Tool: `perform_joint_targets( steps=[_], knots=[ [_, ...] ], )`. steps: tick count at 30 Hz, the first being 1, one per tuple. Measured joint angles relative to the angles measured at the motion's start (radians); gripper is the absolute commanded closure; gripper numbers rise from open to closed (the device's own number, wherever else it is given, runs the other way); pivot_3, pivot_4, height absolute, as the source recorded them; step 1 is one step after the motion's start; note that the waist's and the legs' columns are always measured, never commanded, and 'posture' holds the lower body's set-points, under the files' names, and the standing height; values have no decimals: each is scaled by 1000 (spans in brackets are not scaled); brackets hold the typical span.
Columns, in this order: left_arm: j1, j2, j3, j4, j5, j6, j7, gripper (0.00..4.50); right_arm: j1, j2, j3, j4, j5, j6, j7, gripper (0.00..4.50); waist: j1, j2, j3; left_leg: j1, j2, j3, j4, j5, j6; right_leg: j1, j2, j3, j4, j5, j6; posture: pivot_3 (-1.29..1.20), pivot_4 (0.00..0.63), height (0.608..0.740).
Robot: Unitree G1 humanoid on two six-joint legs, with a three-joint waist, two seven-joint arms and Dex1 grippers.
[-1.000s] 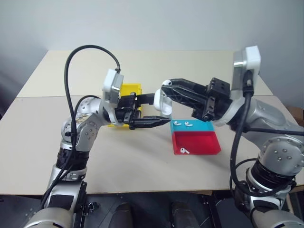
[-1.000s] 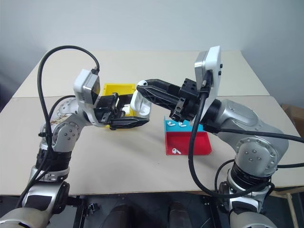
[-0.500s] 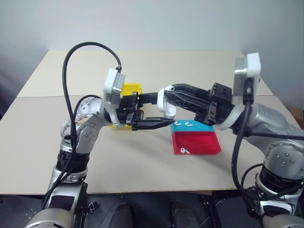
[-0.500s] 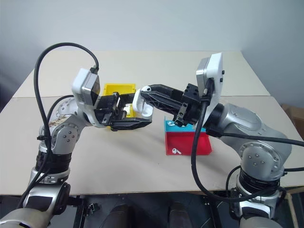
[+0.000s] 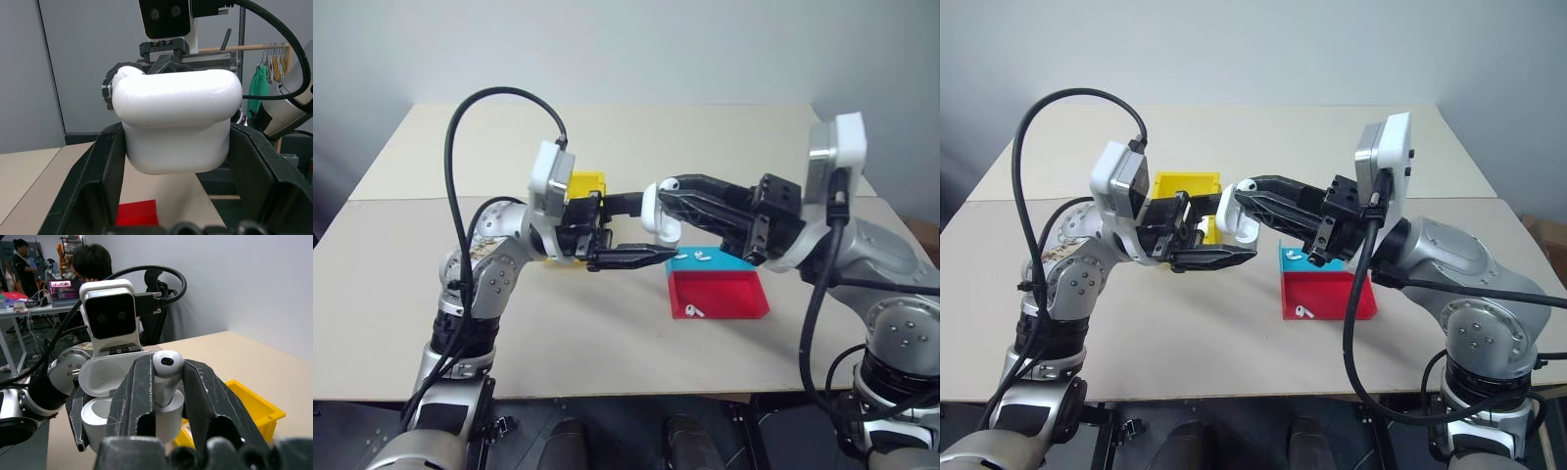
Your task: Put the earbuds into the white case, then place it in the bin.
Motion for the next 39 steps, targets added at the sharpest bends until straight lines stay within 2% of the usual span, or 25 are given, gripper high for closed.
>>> perform_joint_targets(
  steps=[7, 19, 26, 30, 33, 35, 39],
  knots=[
    [2, 0, 2, -1, -1, 0, 8, 1688, 2, -14, 10, 5, 0, -28, 10, 129, 0, 0, 0, 0, 0, 0, 0, 0, 0, 0, 0, 0, 0, 0, 0, 0, 150, 740],
    [2, -1, 3, -1, -9, 0, 13, 1688, 2, -36, 21, 7, 42, -44, -7, 58, 0, 0, 0, 0, 0, 0, 0, 0, 0, 0, 0, 0, 0, 0, 0, 0, 150, 740],
    [2, 34, 19, 1, -12, -1, -13, 1688, -24, -153, -37, 123, 39, -46, 47, 58, 1, 0, 0, 0, 0, 0, 0, 0, 0, 0, 0, 0, -2, 0, 0, 0, 150, 740],
    [28, 46, 24, -1, -13, -1, -7, 1688, -86, -280, -16, 253, -68, -71, 167, 58, 0, 0, 0, 0, 0, 1, 0, 0, 0, 0, 0, 1, -3, 0, 0, 0, 150, 740],
    [44, 57, 41, -5, -17, 0, 2, 1688, -145, -399, 115, 367, -261, -127, 279, 683, -1, 0, 0, 1, 0, 1, 0, 0, 0, 0, 0, 1, -4, 0, 0, 0, 150, 740],
    [48, 61, 46, -12, -19, 0, 7, 1688, -200, -446, 261, 446, -424, -186, 355, 1306, -5, 0, 0, 1, 0, 2, 0, 0, 0, 0, 0, 2, -4, 0, 0, 0, 150, 740],
    [63, 63, 56, -28, -23, -1, 14, 1688, -363, -389, 530, 684, -704, -351, 556, 2838, -13, 1, 0, 1, 0, 3, -1, 0, 0, -1, 0, 2, -4, 0, 0, 0, 150, 740]
  ],
)
